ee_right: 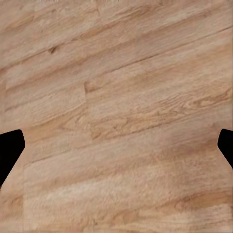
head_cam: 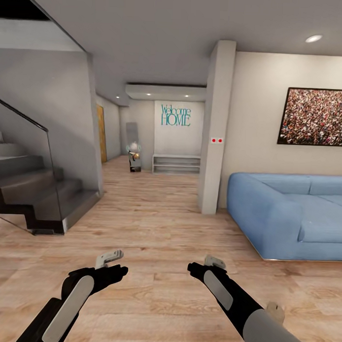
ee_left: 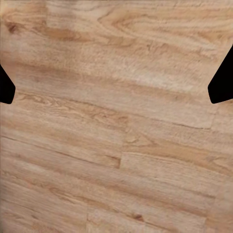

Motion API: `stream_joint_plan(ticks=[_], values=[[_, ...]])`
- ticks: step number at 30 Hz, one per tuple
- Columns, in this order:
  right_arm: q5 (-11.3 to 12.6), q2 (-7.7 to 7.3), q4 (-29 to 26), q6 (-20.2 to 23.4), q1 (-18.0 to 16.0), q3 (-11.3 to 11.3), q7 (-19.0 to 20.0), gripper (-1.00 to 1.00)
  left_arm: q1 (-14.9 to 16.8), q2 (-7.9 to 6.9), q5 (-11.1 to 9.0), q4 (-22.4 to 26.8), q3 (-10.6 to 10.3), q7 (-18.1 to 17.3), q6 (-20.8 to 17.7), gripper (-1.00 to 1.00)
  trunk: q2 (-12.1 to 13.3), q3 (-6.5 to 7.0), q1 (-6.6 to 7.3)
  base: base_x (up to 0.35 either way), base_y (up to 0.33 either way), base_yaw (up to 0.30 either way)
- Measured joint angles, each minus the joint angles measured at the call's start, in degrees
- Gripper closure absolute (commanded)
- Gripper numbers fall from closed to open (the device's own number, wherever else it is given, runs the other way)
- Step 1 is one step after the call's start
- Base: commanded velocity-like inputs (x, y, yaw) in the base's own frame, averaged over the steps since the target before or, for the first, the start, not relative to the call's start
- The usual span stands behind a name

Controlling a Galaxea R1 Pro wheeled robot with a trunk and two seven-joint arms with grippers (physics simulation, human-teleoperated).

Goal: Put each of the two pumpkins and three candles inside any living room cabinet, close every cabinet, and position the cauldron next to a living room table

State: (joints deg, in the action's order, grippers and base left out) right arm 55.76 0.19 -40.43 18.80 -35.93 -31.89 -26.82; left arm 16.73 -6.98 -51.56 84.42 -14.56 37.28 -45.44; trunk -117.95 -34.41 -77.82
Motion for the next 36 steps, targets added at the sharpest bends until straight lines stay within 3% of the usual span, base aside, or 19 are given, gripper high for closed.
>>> stream_joint_plan(ticks=[19, 36], values=[[0.01, -0.06, 0.00, -0.02, -0.02, 0.00, 0.00, -1.00, 0.00, 0.00, 0.00, 0.00, 0.00, -0.01, 0.00, -1.00, 0.00, 0.00, -0.01, 0.240, 0.000, 0.000], [0.02, -0.07, 0.00, -0.03, -0.04, 0.00, 0.00, -1.00, 0.00, 0.00, 0.00, 0.00, 0.00, -0.09, 0.00, -1.00, 0.00, 0.00, -0.03, 0.037, 0.000, 0.000]])
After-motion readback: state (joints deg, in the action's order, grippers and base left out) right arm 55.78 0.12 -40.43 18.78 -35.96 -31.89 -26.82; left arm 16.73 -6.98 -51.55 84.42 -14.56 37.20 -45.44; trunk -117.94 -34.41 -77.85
